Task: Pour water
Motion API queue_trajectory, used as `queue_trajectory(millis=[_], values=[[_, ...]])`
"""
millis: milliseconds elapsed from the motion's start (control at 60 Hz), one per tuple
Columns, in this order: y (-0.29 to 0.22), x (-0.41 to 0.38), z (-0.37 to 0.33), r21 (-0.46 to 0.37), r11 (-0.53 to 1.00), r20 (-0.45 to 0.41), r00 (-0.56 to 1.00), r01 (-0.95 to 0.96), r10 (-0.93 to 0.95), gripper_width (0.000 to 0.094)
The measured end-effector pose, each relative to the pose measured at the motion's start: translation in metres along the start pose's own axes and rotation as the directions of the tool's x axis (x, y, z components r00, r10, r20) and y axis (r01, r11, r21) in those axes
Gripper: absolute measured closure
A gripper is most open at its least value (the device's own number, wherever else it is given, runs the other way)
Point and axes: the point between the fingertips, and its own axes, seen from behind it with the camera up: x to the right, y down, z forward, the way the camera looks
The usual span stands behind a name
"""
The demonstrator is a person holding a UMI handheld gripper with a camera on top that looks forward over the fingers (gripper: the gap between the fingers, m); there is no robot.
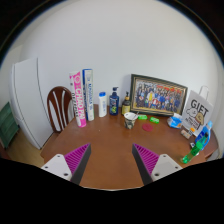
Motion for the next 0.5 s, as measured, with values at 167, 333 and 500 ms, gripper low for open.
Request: queue_trajectory(millis=[167, 333, 500], values=[[0.019, 0.049, 0.008, 0.003, 0.999, -0.059, 0.998, -0.033, 0.033, 0.0082], [0.046, 0.136, 0.002, 0.015, 0.997, -0.128, 0.988, -0.079, 0.08, 0.0083], [0.096, 0.25, -0.001, 0.028, 0.993, -0.218, 0.969, -0.11, 0.114, 0.0082]])
